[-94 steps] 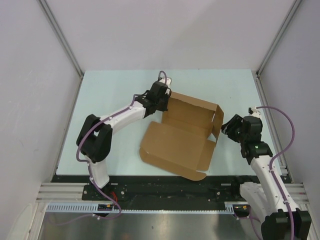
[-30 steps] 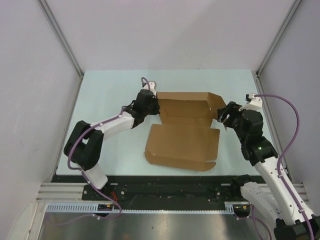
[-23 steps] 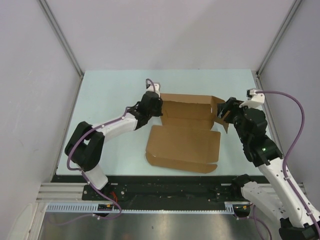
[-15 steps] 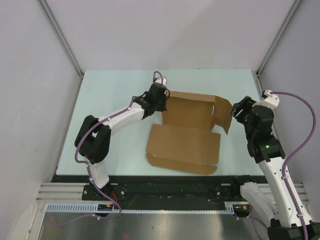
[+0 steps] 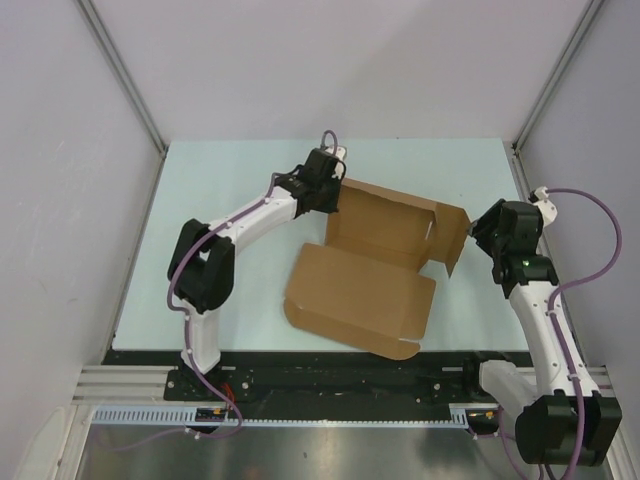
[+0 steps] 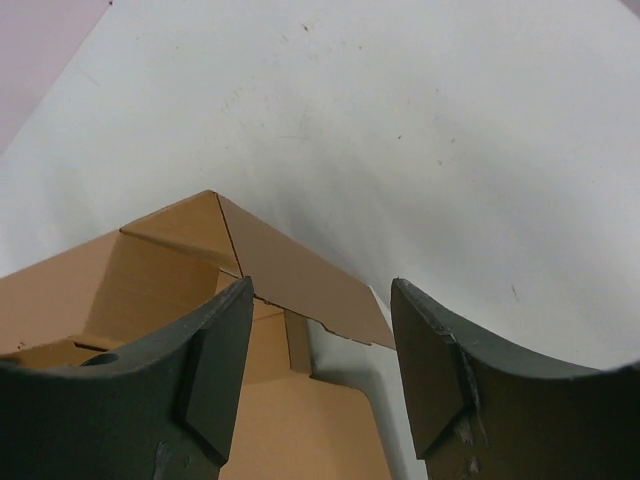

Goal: Fold the paper box

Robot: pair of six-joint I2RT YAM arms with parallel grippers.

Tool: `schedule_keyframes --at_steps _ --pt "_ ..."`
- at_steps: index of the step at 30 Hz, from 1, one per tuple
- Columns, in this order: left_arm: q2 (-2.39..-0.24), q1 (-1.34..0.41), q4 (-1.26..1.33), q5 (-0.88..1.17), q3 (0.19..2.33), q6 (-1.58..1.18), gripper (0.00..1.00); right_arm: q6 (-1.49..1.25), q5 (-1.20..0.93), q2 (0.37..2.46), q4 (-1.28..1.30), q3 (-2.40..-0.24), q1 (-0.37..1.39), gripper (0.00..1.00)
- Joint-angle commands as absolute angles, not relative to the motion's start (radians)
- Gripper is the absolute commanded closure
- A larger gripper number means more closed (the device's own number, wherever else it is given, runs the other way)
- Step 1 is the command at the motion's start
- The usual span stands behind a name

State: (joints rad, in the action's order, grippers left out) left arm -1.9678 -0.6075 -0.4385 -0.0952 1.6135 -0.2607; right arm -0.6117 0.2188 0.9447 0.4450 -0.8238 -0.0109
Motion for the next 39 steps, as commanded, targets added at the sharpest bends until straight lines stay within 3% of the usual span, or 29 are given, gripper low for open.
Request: schedule_keyframes --at_steps 1,11,21,39 --pt "-2.075 -0.594 -0.655 -0.014 1.594 -0.236 1.0 -0.675 0.152 0.968 0.446 -0.801 -0.057 0.38" --pt "-2.077 -0.592 -0.65 -0.032 1.582 -0.224 1.0 -0.637 0.155 0.874 0.45 -0.819 -0.026 0.33" --pt "-2.036 -0.589 -0.591 -0.034 1.513 -0.261 1.0 -0.58 0.399 0.828 0.523 -0.936 0.04 0.32" --pt "-1.921 -0.517 -0.698 -0.169 1.569 -0.198 1.0 -0.595 0.361 0.908 0.439 -0.982 0.023 0.3"
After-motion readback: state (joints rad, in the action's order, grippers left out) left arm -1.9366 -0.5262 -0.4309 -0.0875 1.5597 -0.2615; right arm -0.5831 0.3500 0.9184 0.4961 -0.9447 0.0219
